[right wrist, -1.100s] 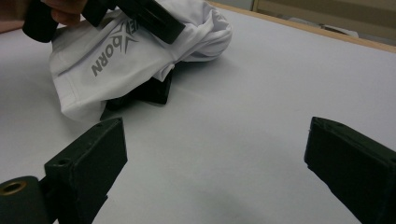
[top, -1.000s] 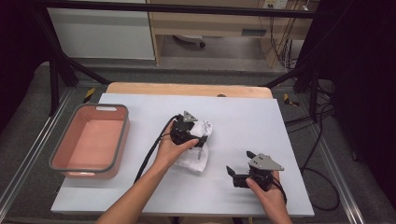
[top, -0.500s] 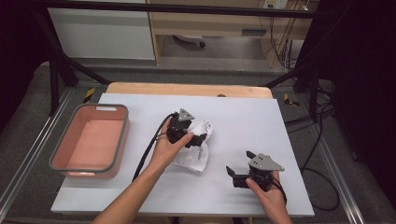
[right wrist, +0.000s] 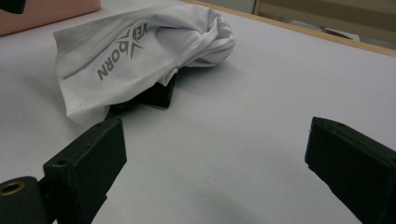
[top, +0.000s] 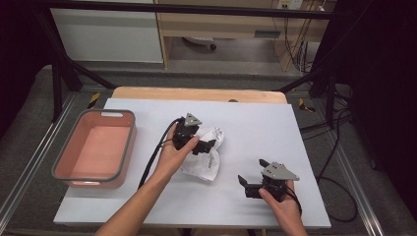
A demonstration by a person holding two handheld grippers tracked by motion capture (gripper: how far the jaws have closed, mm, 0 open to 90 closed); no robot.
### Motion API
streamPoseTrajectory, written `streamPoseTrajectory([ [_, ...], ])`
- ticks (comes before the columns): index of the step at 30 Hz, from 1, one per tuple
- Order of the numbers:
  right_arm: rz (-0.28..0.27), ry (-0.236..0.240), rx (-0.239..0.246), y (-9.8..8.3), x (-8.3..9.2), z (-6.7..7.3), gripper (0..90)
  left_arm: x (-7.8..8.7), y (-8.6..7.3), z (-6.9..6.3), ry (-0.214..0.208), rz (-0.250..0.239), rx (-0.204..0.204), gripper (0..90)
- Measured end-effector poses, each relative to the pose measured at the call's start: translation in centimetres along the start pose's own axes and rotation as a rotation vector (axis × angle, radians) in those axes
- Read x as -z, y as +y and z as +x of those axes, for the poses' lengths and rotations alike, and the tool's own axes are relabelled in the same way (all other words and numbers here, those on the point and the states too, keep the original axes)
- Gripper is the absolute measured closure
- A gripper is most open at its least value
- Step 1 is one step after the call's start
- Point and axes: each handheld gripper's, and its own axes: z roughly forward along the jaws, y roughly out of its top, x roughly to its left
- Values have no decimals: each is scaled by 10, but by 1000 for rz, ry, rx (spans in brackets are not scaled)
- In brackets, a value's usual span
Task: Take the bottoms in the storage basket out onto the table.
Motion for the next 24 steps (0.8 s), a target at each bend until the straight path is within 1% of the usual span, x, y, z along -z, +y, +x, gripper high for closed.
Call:
streamPoseTrajectory([
  [4,1,1,0,0,-1,0,56,4,6,-1,2,-11,-4,66],
  [6,2,0,-1,0,-1,0,56,7,10,-2,6,-11,-16,66],
  [8,1,-3,-4,0,0,-1,55,9,11,-2,9,-18,-13,67],
  [10,2,-8,-2,-1,-1,-1,55,14,12,-2,4,-19,-19,66],
  [13,2,-11,1,-1,-1,-1,56,16,12,-1,1,-13,-24,60],
  [16,4,-11,-8,-1,-1,-1,56,19,12,1,-4,-9,-10,59],
  [21,9,-11,-5,-1,-2,-1,56,22,11,2,-5,0,-21,59],
  [24,14,-12,-5,-1,-2,-1,56,26,11,2,-17,-13,-2,58],
])
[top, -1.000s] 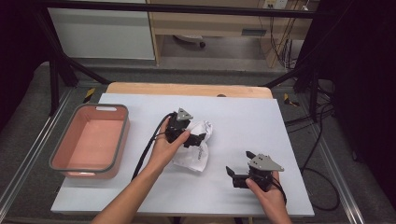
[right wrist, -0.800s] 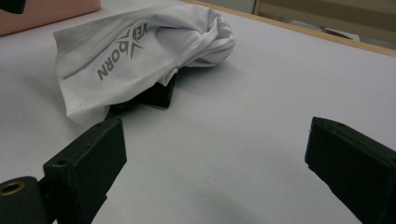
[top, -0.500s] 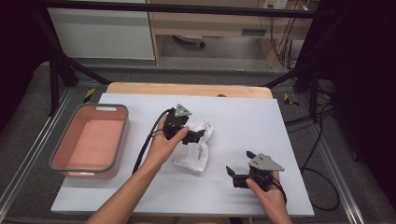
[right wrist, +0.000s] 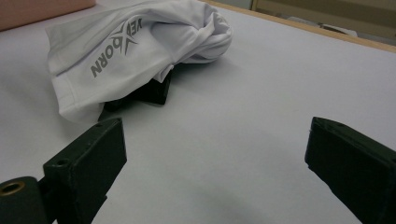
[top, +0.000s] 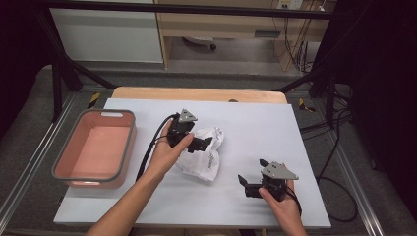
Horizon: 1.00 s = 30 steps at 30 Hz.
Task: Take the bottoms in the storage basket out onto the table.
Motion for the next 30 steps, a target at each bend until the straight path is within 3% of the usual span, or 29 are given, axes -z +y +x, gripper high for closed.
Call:
streamPoseTrajectory([
  [13,10,7,0,0,-1,-1,75,13,3,-3,-23,-15,3,57],
  [20,10,7,-2,0,0,-2,56,20,2,-7,-37,-8,-20,54],
  [27,8,-16,-28,-2,1,-7,44,42,-8,-9,-18,-24,-33,51],
  [30,2,-27,-33,-3,3,-7,46,54,-17,-10,-43,-37,-19,51],
])
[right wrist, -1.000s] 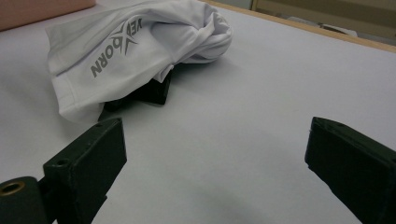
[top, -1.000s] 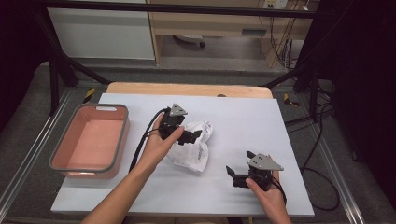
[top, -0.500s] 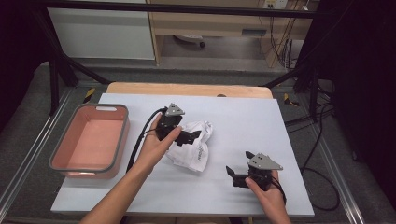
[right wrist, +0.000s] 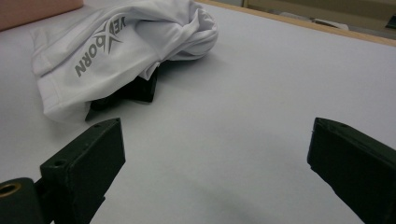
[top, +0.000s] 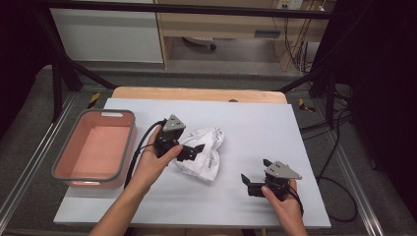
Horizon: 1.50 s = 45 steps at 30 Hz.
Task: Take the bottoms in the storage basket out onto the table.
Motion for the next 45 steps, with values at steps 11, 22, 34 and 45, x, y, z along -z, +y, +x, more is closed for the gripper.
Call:
streamPoseTrajectory([
  [11,2,5,-4,1,1,1,52,30,-10,2,56,20,-22,55],
  [22,-8,10,-17,2,5,0,54,57,-13,9,89,-5,-3,54],
  [34,-6,14,-13,2,6,-1,55,79,-13,21,115,-38,21,55],
  [45,-7,18,-13,2,5,0,51,97,-13,27,130,-66,23,53],
])
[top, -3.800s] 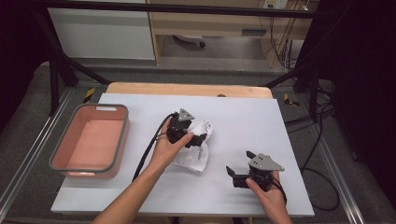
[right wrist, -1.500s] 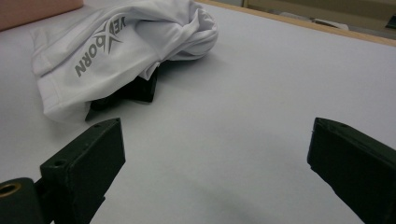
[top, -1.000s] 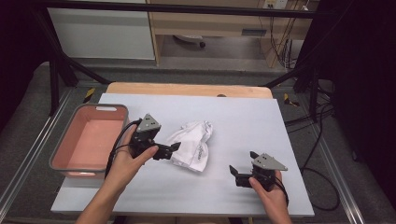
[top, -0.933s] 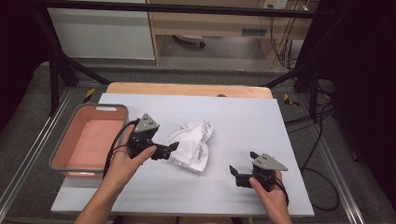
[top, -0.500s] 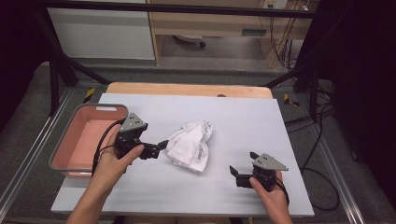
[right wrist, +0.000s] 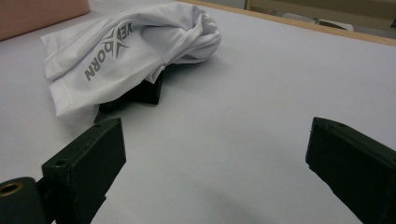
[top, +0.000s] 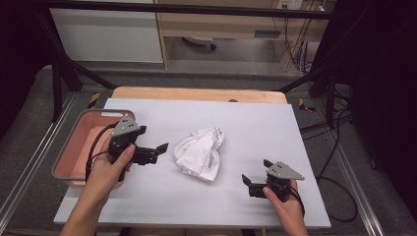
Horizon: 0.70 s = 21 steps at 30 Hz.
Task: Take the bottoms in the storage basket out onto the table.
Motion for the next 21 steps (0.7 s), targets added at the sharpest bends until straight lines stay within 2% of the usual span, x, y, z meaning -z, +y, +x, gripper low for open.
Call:
streamPoseTrajectory([
  [10,-7,-4,-3,0,1,-3,50,17,-5,13,37,-11,19,53],
  [16,-12,-8,-1,0,3,-2,44,29,-9,21,56,-34,35,51],
  [21,-16,-10,0,1,4,-3,46,38,-13,29,72,-49,62,52],
])
